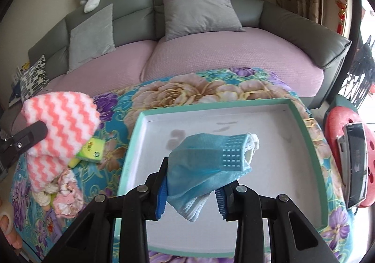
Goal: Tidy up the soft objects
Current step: 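Carry towel and mask to the tray and release both there, then withdraw both open tools from the tray back toward the pile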
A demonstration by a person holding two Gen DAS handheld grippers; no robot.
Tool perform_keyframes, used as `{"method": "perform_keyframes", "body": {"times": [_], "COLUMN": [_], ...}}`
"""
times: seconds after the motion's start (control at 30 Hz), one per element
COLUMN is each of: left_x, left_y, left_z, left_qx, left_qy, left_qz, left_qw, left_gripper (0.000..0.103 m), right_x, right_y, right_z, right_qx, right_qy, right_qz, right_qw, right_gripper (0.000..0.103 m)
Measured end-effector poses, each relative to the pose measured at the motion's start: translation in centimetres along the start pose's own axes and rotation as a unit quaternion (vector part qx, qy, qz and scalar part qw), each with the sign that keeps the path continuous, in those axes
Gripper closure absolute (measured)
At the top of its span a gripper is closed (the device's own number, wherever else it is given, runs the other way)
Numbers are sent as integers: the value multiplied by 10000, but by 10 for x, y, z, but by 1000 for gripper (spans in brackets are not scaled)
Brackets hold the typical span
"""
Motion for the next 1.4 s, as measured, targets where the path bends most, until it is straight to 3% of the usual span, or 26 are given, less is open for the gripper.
{"method": "perform_keyframes", "body": {"times": [0.3,0.83,0.9,1.0,1.2,1.27,1.33,1.4], "left_x": [-58,-117,-117,-112,-100,-97,-95,-94], "left_y": [-39,-60,-59,-58,-50,-45,-38,-29], "left_z": [1,4,4,2,-3,-5,-6,-6], "left_qx": [-279,-444,-423,-393,-275,-248,-215,-154], "left_qy": [251,670,698,659,558,518,487,502], "left_qz": [430,451,448,428,332,216,87,-68], "left_qw": [9984,9957,9957,9961,9975,9981,9985,9986], "left_gripper": [90,87,80,64,51,42,28,24], "right_x": [-18,-47,-47,-45,-45,-45,-44,-43], "right_y": [-45,-67,-69,-71,-71,-71,-73,-75], "right_z": [-13,-21,-21,-21,-15,-13,-11,-9], "right_qx": [-87,56,62,101,151,182,160,94], "right_qy": [85,402,414,431,542,586,593,595], "right_qz": [416,690,731,810,868,907,949,968], "right_qw": [9991,9968,9964,9957,9946,9940,9936,9935], "right_gripper": [67,66,60,43,30,28,17,11]}}
Point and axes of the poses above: each gripper's, at about its wrist camera, not at the fingertips, and x roughly against the way its jaws point, y to its left, z to its underside, the point moved 10 cm from there along -x, roughly the way its jaws point, and after that the axes turned 2 degrees about z, right-handed, at the moved point
